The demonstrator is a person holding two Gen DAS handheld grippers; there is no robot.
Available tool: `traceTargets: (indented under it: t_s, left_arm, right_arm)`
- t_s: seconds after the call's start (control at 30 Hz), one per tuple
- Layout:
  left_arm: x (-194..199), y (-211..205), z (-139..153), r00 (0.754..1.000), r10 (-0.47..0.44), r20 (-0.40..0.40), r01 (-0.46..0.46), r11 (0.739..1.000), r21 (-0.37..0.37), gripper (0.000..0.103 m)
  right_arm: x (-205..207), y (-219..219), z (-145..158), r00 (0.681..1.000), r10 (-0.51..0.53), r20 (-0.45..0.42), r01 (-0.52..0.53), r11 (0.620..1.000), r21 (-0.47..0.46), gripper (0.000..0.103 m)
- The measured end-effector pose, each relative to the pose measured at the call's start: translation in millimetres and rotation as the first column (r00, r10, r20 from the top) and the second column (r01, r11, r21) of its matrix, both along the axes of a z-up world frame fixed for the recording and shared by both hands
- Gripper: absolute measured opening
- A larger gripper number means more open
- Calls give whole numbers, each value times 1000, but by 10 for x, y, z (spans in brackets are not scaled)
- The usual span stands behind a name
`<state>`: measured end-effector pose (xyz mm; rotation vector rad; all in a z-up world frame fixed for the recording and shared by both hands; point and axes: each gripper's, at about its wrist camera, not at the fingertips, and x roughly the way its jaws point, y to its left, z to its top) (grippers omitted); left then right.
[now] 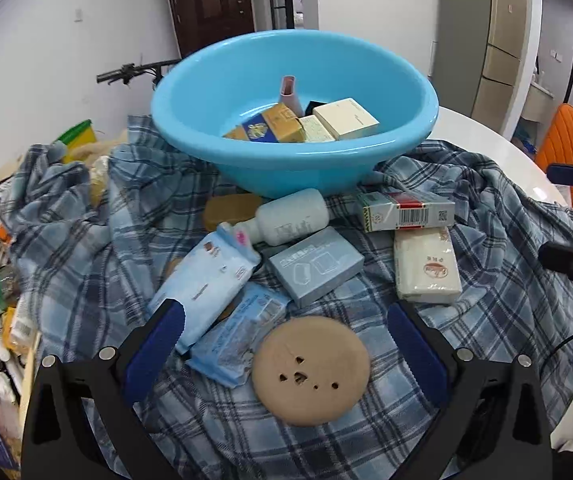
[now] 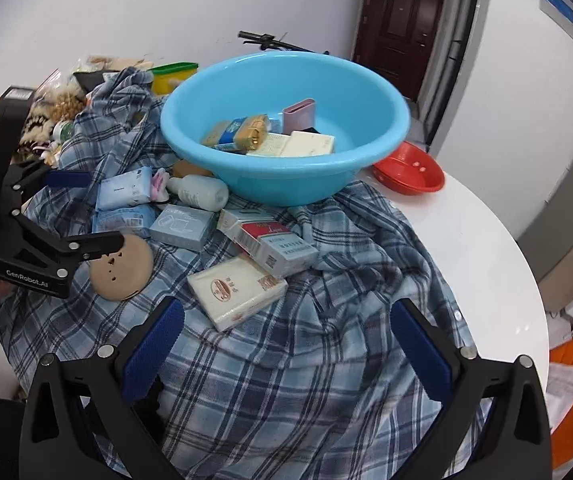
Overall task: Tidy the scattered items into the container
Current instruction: 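Lower the right tool toward the white and red cigarette box on the shirt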
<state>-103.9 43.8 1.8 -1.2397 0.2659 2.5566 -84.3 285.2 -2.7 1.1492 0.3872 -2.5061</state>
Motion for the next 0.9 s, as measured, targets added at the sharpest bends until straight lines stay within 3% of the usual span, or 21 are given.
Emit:
traceTargets:
  t_s: [0.33,0.9]
  left_arm:
    - [-288,261,17,997,-71,18,71,997,3,103]
    - [-562,365,-181,994,-86,67,90,995,-48,103]
  right_arm:
    - [-319,-123,-112,999,37,33,-40,996,77,103]
    - [-667,-256,-401,994,47,100,-56,995,85,103]
